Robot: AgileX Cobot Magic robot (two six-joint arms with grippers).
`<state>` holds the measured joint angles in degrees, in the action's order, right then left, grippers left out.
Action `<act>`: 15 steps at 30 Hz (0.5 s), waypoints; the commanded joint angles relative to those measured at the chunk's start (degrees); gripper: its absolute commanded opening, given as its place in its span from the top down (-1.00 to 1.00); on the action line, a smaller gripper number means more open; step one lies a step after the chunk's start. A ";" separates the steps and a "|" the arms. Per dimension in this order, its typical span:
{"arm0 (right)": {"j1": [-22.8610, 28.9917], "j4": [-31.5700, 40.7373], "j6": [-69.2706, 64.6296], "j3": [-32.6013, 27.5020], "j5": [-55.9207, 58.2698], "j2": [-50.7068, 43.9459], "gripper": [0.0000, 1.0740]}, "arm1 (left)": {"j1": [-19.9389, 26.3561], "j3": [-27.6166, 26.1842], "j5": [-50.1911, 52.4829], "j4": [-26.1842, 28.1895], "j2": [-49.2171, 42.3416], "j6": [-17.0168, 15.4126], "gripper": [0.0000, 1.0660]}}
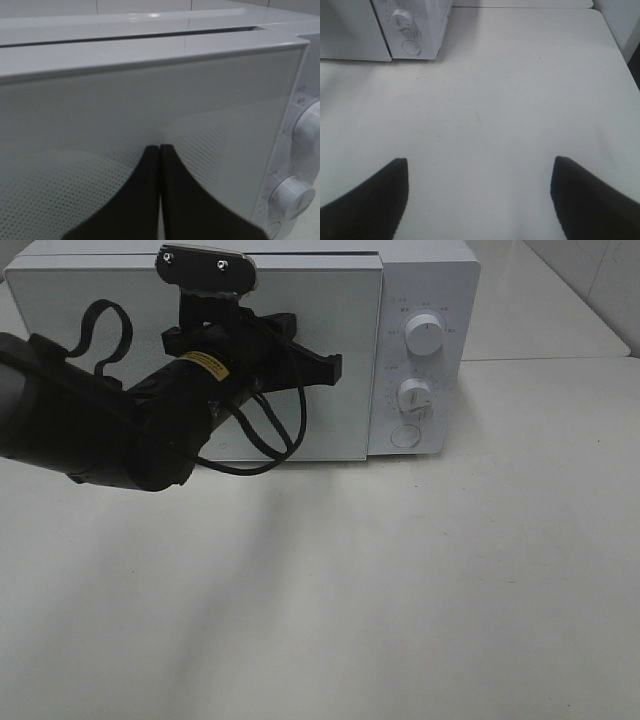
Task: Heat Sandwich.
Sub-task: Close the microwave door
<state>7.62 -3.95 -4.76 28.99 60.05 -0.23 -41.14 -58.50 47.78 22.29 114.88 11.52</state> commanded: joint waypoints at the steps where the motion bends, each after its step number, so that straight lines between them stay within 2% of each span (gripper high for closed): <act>1: -0.34 0.11 0.00 -0.06 -0.63 -1.49 -0.40 | 1.09 -2.52 1.26 4.07 0.97 0.17 1.00; 4: -0.34 0.00 -0.06 -0.06 -0.63 -1.49 -0.40 | 1.95 -4.41 0.40 6.19 1.95 0.29 1.00; 7: -0.34 0.00 -0.06 -0.06 -0.63 -1.49 -0.40 | 1.95 -4.47 -0.17 6.25 1.95 0.40 1.00; 10: -0.34 0.00 -0.06 -0.06 -0.63 -1.49 -0.40 | 1.55 -4.47 -0.57 6.25 1.95 2.35 1.00; 15: -0.34 0.00 -0.06 -0.06 -0.63 -1.49 -0.40 | 0.97 -4.41 -0.63 6.36 1.95 2.69 1.00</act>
<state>7.62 -3.95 -4.76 28.99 60.05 -0.23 -41.25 -61.59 45.38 23.78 116.60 13.92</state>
